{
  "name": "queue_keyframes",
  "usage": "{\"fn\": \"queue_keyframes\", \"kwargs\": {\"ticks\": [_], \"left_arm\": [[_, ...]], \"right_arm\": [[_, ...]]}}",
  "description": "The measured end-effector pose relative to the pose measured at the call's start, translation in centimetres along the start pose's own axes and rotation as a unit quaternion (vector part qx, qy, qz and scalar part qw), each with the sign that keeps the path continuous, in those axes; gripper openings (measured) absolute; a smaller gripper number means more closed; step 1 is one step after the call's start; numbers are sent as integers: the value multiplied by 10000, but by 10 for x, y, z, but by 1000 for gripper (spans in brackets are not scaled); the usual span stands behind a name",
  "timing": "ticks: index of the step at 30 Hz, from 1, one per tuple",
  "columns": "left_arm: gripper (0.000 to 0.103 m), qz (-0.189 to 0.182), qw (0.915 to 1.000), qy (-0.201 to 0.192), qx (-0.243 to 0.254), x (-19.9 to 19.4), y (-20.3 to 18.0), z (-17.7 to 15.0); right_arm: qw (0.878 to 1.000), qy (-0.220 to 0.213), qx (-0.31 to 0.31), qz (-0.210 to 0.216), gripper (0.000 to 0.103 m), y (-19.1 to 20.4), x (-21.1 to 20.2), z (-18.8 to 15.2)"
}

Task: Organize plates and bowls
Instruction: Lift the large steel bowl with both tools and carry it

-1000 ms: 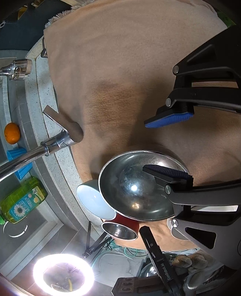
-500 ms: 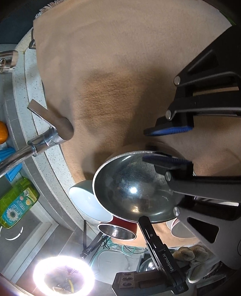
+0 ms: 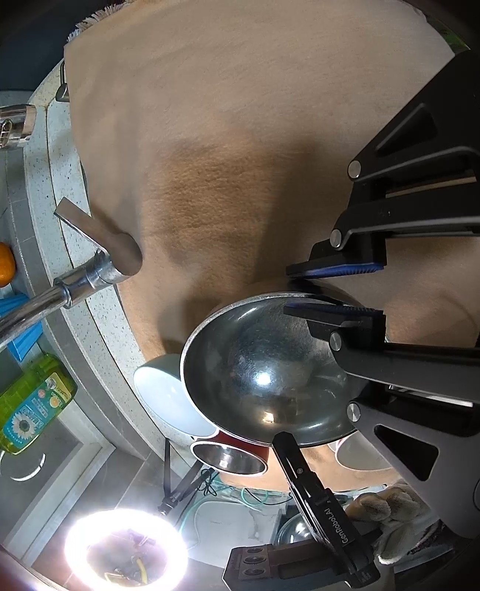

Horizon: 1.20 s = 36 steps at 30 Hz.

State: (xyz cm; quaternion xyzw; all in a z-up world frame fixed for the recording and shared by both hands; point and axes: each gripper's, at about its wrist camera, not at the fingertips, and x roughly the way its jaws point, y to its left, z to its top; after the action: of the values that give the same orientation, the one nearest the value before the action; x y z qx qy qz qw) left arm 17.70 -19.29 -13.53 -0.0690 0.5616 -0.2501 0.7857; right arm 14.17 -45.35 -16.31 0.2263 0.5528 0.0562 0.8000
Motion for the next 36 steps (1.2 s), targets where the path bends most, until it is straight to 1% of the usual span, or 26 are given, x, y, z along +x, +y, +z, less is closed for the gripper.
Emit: {"fn": "queue_keyframes", "kwargs": {"ticks": [8, 19, 28, 36], "left_arm": [[8, -94, 9997, -223, -26, -31, 4, -11], [8, -108, 9979, -627, -131, -87, 22, -40], [8, 72, 9951, -895, -416, -127, 59, -69], [8, 270, 9901, -1117, -805, -160, 100, -97]], "right_arm": [[9999, -107, -111, 62, 13, 21, -24, -11], [9987, -134, -384, 320, 14, 69, -48, -39], [9956, -72, -712, 602, 15, 122, -51, -61], [9907, 148, -1078, 817, 15, 176, -36, -80]]}}
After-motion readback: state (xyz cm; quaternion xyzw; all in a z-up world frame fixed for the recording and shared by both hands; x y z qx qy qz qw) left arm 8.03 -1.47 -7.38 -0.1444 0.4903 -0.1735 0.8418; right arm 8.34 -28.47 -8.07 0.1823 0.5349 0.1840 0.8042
